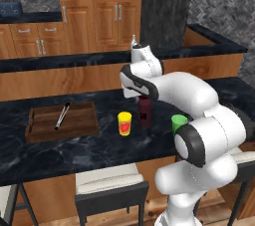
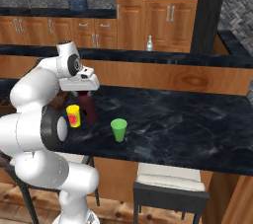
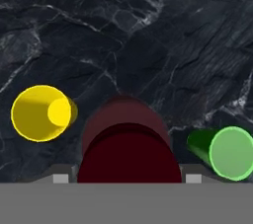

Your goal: Place the drinks on the dining counter in a tight cluster.

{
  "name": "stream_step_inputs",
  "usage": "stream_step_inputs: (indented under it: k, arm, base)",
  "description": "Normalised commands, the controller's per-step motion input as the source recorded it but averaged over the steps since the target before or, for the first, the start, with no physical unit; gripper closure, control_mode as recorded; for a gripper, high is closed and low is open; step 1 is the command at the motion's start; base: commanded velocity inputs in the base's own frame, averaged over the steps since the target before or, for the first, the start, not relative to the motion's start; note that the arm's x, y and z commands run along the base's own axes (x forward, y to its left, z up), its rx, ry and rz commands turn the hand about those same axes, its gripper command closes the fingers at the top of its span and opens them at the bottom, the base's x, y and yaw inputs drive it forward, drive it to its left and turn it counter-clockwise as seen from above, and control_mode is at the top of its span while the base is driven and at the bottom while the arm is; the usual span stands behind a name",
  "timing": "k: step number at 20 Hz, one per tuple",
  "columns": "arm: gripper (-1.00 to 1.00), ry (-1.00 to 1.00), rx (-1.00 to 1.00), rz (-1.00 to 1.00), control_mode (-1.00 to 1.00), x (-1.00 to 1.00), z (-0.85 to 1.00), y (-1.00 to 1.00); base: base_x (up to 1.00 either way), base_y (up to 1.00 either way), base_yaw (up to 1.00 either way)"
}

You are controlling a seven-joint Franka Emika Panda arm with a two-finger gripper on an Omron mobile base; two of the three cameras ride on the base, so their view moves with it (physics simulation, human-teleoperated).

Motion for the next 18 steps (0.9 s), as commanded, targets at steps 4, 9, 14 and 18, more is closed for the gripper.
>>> stream_step_inputs:
  k: [4,9,14,18]
  arm:
    - [1.00,0.06,0.08,0.06,-1.00,0.37,-0.16,0.00]
    - [1.00,0.03,0.01,0.07,-1.00,0.29,-0.19,0.00]
    - [1.00,0.00,0.00,0.07,-1.00,0.27,-0.15,0.00]
    - [1.00,0.00,0.02,0.06,-1.00,0.21,-0.18,0.00]
  base:
    - [0.00,0.00,0.00]
    - [0.00,0.00,0.00]
    - [0.00,0.00,0.00]
    - [0.00,0.00,0.00]
